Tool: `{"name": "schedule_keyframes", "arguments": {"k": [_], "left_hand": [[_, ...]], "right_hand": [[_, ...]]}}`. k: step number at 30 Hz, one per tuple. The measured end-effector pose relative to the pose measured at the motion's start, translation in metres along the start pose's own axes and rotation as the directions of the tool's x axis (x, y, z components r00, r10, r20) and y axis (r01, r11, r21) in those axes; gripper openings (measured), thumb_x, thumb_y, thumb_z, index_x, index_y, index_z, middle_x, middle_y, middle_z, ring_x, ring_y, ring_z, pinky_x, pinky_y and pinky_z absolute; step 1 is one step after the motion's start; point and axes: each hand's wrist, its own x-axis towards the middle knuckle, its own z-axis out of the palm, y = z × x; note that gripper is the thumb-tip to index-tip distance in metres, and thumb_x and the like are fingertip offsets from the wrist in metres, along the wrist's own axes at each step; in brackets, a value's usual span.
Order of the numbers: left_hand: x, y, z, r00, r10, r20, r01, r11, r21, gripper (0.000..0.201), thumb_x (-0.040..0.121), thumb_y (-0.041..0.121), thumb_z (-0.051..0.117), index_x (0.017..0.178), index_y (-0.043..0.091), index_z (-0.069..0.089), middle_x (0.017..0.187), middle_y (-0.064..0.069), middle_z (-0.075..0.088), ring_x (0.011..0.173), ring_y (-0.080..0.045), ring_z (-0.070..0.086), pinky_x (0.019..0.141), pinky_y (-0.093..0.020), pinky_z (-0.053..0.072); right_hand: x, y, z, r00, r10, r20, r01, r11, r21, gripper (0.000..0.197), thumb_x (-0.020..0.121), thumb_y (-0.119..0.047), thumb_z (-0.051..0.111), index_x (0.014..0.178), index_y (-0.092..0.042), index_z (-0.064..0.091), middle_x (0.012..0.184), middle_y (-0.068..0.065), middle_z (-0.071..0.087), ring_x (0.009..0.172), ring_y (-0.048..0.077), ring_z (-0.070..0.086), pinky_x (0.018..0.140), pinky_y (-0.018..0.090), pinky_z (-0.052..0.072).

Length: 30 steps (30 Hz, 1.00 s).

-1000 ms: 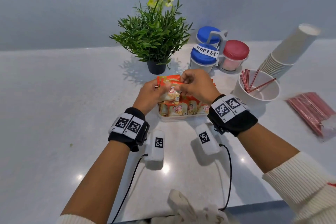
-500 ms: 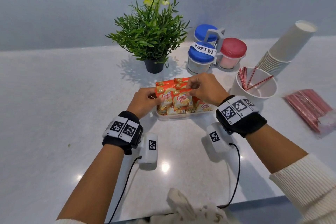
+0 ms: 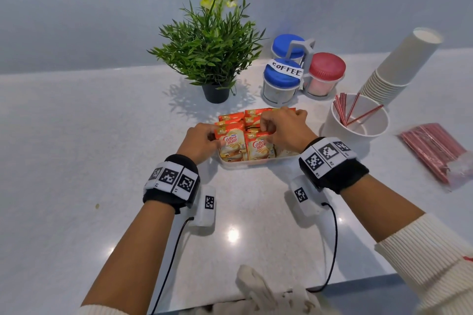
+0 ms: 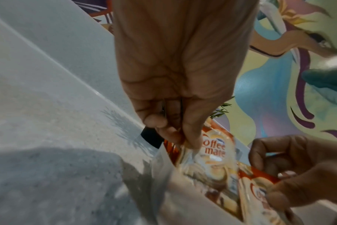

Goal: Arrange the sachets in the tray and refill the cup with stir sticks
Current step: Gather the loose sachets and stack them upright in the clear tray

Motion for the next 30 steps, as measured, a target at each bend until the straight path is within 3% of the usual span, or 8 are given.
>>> {"name": "schedule_keyframes", "arguments": {"k": [4,7,10,14,17,23,30], "left_hand": [[0.002,0.007,0.01,0.996,0.016,0.089,-0.034,0.977,0.21,0.027,0.085,0.008,0.063,0.112,0.002,0.066,0.117,-0.011,0.062,0.108,-0.026,0.058,0.087,-0.024,0.041],[0.006,0.007,0.016,0.993,0.026,0.119,-0.069,0.926,0.37,0.028,0.083,0.015,0.067,0.108,0.003,0.066,0.119,-0.013,0.06,0.108,-0.026,0.056,0.093,-0.034,0.047],[0.007,0.008,0.016,0.998,0.014,0.069,-0.047,0.863,0.502,0.043,0.078,0.024,0.072,0.114,0.006,0.059,0.122,-0.012,0.051,0.113,-0.027,0.049,0.095,-0.04,0.045],[0.005,0.013,0.017,0.993,0.118,-0.002,-0.095,0.815,0.571,0.062,0.074,0.029,0.075,0.122,0.014,0.04,0.123,-0.01,0.04,0.116,-0.027,0.041,0.094,-0.039,0.04],[0.005,0.017,0.022,0.986,0.156,0.066,-0.163,0.768,0.62,0.058,0.077,0.033,0.07,0.125,0.02,0.041,0.127,-0.008,0.036,0.12,-0.027,0.034,0.099,-0.04,0.032],[0.004,0.014,0.024,0.983,0.156,0.092,-0.172,0.645,0.744,0.043,0.089,0.032,0.055,0.125,0.012,0.043,0.131,-0.011,0.034,0.121,-0.029,0.032,0.099,-0.04,0.031],[0.006,0.015,0.022,0.983,0.159,0.093,-0.173,0.625,0.761,0.05,0.086,0.034,0.059,0.128,0.011,0.043,0.135,-0.01,0.031,0.127,-0.029,0.027,0.105,-0.041,0.026]], "right_hand": [[-0.002,0.004,-0.004,0.999,-0.022,0.041,0.027,0.991,-0.132,0.02,0.081,-0.012,0.065,0.098,-0.022,0.066,0.088,-0.01,0.053,0.111,0.021,0.038,0.099,0.047,0.022],[-0.002,0.0,0.0,0.998,-0.04,0.044,0.048,0.982,-0.181,0.014,0.083,-0.014,0.063,0.094,-0.021,0.068,0.1,-0.005,0.062,0.112,0.023,0.037,0.101,0.05,0.022],[-0.002,-0.001,0.0,0.997,-0.039,0.062,0.051,0.978,-0.203,0.011,0.082,-0.018,0.066,0.092,-0.018,0.067,0.102,-0.002,0.061,0.113,0.023,0.037,0.101,0.051,0.021],[-0.001,-0.002,-0.001,0.989,-0.042,0.144,0.082,0.956,-0.283,0.024,0.079,-0.027,0.069,0.101,-0.019,0.063,0.111,0.0,0.057,0.117,0.025,0.034,0.101,0.052,0.02],[0.0,-0.005,0.001,0.984,-0.084,0.157,0.133,0.933,-0.333,0.025,0.08,-0.027,0.068,0.102,-0.018,0.063,0.118,0.002,0.051,0.119,0.026,0.033,0.102,0.051,0.022],[0.001,-0.005,0.002,0.983,-0.157,0.094,0.181,0.913,-0.366,0.025,0.081,-0.027,0.067,0.104,-0.017,0.063,0.117,0.004,0.042,0.115,0.025,0.033,0.097,0.045,0.027],[0.002,-0.005,0.0,0.974,-0.164,0.158,0.212,0.908,-0.362,0.038,0.079,-0.027,0.069,0.115,-0.02,0.061,0.132,0.004,0.034,0.126,0.027,0.027,0.105,0.047,0.024]]}}
